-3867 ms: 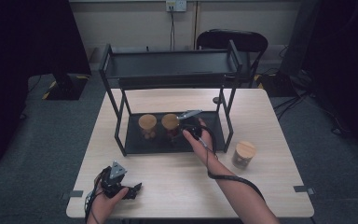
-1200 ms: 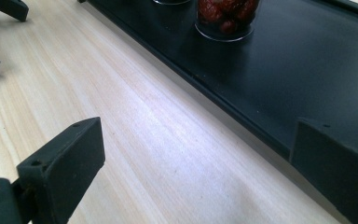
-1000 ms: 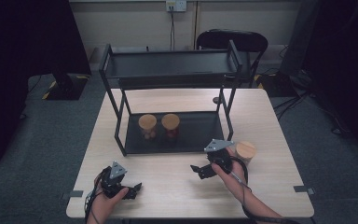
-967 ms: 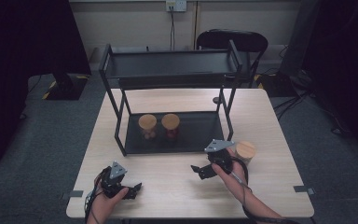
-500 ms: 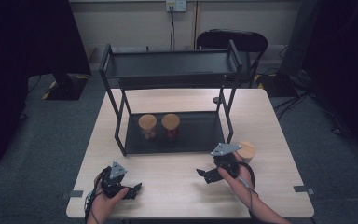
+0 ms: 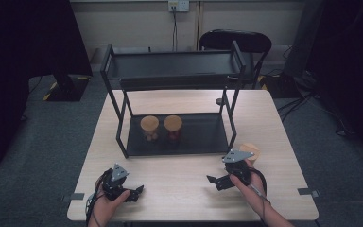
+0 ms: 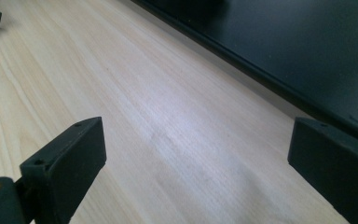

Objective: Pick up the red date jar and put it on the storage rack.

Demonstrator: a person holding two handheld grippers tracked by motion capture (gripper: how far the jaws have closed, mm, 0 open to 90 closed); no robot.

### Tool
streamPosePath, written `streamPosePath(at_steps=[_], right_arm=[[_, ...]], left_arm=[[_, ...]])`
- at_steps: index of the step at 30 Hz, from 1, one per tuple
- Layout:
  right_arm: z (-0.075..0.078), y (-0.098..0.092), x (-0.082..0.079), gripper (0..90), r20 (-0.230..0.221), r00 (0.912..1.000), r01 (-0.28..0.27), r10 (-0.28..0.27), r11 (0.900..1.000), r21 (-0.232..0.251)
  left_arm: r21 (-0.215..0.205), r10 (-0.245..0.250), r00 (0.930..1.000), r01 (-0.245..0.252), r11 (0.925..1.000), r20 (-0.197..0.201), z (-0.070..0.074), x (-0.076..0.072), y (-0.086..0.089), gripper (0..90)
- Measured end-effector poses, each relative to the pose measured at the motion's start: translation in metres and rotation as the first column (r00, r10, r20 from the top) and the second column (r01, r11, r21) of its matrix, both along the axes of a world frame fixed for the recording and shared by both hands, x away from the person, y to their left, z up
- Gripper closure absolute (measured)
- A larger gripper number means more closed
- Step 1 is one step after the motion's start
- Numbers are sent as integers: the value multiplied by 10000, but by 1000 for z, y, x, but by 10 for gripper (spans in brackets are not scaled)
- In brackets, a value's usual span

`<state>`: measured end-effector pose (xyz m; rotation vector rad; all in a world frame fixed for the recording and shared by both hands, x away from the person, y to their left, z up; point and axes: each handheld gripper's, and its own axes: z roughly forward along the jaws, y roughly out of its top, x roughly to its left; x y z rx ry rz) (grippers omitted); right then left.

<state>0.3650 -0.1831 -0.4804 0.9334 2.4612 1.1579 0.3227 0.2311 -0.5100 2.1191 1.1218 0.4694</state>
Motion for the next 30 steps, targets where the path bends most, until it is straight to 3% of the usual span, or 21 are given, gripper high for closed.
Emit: streamPosePath(at_steps=[16,30], right_arm=[[-9,-10,-15,29,-207,9986,-484,482,9988,-73],[-13,-33,-24,30,-519,9967,-634,630,9980,-64]], left_arm=[[4,-1,10000,1,10000,-2,0,0,0,4],[1,0,10000,0,10000,0,0,0,0,4]])
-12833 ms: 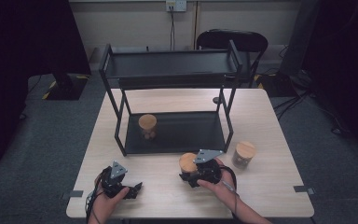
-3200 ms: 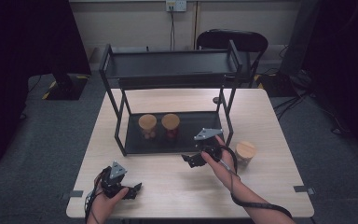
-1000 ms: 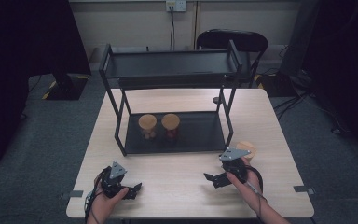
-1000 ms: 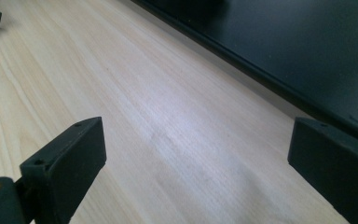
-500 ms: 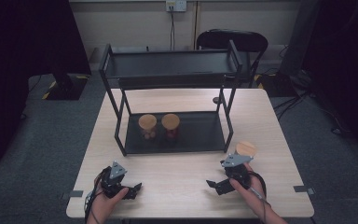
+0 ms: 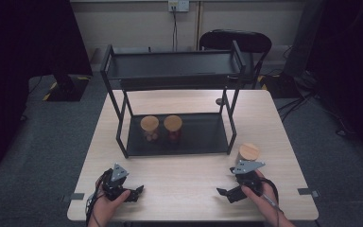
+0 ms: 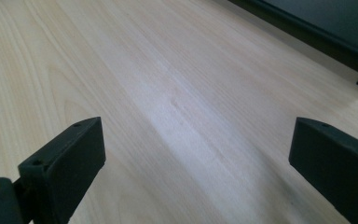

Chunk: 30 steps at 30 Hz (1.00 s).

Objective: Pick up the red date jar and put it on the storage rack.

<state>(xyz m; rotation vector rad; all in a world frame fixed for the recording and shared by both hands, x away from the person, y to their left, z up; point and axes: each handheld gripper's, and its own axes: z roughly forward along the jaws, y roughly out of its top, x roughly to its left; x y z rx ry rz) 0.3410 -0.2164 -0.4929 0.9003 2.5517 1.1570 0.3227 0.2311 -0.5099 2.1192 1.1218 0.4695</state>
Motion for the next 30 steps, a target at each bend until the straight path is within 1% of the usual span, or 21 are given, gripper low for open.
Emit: streamPosePath(at_steps=[7,14,23,30], right_arm=[[-2,-7,-4,30,-67,10000,-3,3,10000,12],[0,-16,-7,30,-56,10000,-25,25,9999,-125],[1,-36,-11,31,43,9999,141,-139,9984,-547],[1,-50,-13,31,27,9994,345,-344,9973,-644]], left_arm=[[1,-1,10000,1,10000,-1,0,0,0,4],[3,-1,10000,1,10000,-1,0,0,0,4],[1,-2,10000,2,10000,2,0,0,0,4],[2,-2,10000,2,10000,0,0,0,0,4]])
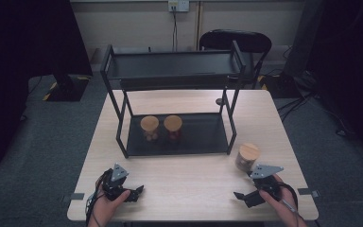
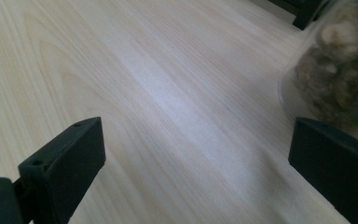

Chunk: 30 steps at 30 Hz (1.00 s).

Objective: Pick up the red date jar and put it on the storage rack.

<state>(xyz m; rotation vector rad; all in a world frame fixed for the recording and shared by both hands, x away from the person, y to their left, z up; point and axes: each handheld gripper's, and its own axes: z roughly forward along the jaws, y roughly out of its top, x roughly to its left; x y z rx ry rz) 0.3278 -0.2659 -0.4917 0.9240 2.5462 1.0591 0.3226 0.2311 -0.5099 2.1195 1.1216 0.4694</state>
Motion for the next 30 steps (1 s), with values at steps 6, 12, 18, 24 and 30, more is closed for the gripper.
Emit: streamPosePath(at_steps=[6,12,18,24,30], right_arm=[[1,-11,1,31,31,9996,292,-291,9996,-52],[-1,-23,2,28,232,9966,793,-788,9966,-211],[-6,-33,4,28,375,9902,1357,-1343,9900,-373],[-11,-38,6,30,519,9836,1755,-1724,9825,-625],[-14,-43,8,1,527,9778,2054,-2027,9772,-530]], left_arm=[[0,4,10000,-4,10000,1,0,0,0,4],[2,0,10000,0,10000,2,0,0,0,4],[-3,6,10000,-6,10000,0,0,-1,0,4],[-2,8,10000,-8,10000,-2,0,-1,0,4],[-5,8,10000,-8,10000,-5,0,-1,0,4]])
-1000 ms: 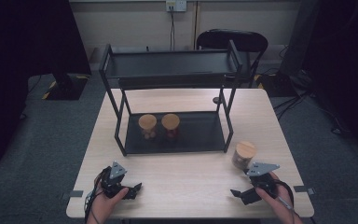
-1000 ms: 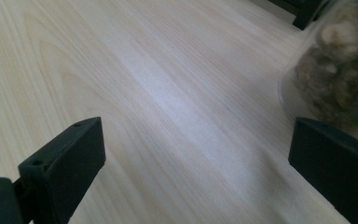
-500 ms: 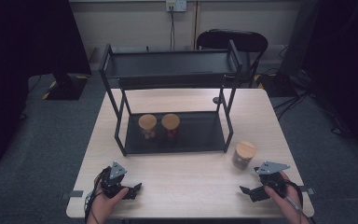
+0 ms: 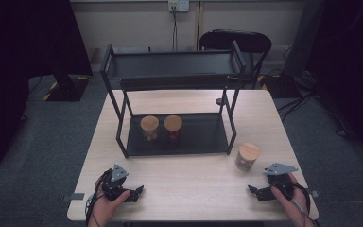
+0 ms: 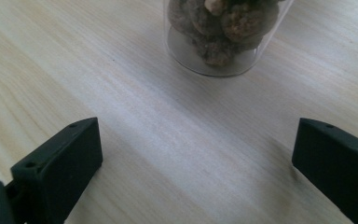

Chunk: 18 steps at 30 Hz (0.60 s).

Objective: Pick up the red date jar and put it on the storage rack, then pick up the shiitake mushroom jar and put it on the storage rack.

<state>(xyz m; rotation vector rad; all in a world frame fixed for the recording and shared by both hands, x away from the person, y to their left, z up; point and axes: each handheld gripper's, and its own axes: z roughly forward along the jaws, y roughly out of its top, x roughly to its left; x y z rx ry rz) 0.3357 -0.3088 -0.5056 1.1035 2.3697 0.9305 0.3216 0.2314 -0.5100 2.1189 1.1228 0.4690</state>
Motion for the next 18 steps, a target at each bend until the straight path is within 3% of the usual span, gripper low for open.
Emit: streamPosePath(at_steps=[5,18], right_arm=[[-3,-4,1,0,-132,9997,189,-184,9991,391],[-4,-4,1,0,-120,9997,196,-191,9990,409]], left_arm=[[-5,0,10000,0,10000,6,0,0,0,4],[-9,0,10000,0,10000,5,0,0,0,4]])
